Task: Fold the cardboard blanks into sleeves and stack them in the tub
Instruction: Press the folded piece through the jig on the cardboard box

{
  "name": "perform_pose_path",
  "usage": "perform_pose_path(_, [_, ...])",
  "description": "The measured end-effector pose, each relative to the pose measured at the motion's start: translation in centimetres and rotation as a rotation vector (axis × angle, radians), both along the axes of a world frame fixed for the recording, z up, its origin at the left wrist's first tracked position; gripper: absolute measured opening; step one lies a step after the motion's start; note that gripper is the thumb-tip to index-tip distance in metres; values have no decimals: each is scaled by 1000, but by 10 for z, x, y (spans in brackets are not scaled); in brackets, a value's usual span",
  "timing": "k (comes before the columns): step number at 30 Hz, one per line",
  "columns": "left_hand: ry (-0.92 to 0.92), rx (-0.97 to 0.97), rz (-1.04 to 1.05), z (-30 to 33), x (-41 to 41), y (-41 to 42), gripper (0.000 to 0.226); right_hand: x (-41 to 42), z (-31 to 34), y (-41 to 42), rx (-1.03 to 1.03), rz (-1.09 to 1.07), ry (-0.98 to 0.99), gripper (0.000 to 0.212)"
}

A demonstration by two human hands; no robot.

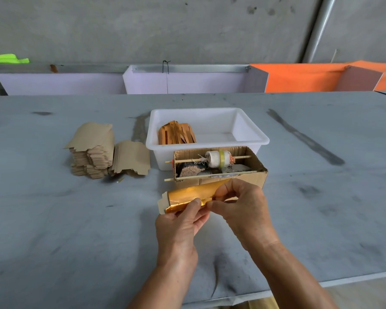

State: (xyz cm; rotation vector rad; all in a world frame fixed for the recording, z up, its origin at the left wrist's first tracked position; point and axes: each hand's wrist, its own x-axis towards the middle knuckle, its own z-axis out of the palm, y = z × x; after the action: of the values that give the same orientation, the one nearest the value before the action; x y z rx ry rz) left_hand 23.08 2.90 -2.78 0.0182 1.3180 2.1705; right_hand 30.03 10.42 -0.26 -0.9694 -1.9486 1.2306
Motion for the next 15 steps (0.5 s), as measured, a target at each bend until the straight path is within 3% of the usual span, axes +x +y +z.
perform_pose_path(15, [75, -6, 0, 0, 1, 0, 8, 0, 9, 3, -53, 33, -36, 29])
